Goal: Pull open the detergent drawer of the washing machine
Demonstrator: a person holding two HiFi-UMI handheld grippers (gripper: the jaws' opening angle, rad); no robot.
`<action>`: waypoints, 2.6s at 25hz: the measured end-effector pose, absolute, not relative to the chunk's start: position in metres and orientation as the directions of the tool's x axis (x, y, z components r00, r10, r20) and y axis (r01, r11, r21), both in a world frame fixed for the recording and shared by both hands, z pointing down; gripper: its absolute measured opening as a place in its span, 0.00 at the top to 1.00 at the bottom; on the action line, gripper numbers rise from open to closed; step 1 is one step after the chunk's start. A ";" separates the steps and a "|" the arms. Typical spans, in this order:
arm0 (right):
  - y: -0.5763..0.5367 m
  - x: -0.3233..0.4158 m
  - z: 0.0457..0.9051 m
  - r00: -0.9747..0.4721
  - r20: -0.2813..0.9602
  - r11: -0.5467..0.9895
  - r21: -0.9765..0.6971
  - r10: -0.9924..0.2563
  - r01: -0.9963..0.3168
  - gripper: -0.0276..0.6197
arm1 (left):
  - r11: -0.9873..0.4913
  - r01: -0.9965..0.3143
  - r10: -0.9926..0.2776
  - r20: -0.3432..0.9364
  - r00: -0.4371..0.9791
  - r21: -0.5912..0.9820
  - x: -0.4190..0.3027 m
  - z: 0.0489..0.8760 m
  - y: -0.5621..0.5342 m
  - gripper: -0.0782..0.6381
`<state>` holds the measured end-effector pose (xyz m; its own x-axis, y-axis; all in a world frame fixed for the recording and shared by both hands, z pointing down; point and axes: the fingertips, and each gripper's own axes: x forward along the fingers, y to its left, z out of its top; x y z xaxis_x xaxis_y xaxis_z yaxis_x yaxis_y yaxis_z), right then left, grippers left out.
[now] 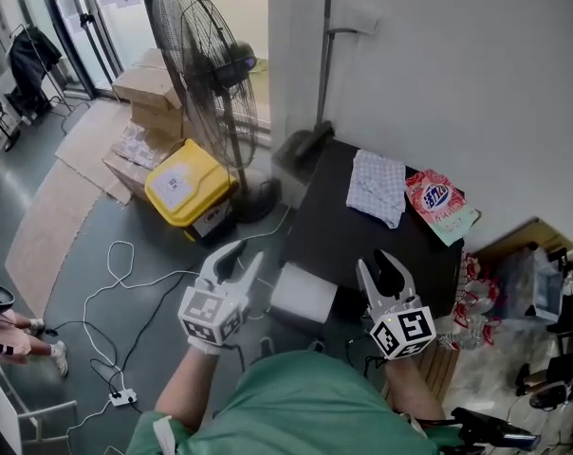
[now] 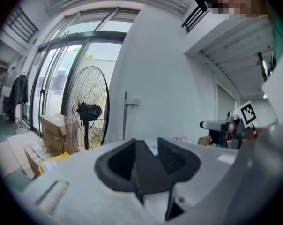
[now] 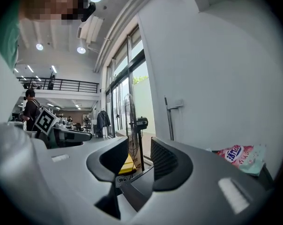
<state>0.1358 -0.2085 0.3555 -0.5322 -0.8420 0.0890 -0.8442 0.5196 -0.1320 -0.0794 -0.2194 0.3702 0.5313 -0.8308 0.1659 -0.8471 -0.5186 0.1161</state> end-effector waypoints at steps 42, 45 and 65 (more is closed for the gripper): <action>-0.192 0.169 0.338 -0.474 0.041 0.475 0.033 -0.880 -0.879 0.80 | -0.482 -0.875 -0.865 0.139 0.482 0.031 -0.048 0.349 -0.206 0.73; -0.194 0.168 0.339 -0.475 0.041 0.476 0.036 -0.879 -0.879 0.80 | -0.484 -0.874 -0.865 0.136 0.484 0.030 -0.048 0.350 -0.208 0.73; -0.198 0.168 0.341 -0.478 0.035 0.478 0.020 -0.878 -0.878 0.81 | -0.495 -0.868 -0.857 0.148 0.494 0.033 -0.046 0.354 -0.213 0.74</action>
<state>0.1676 -0.1977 0.3409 -0.4776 -0.8779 0.0350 -0.8779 0.4784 0.0196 -0.0464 -0.2133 0.3545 0.4937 -0.8570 0.1476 -0.8685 -0.4946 0.0330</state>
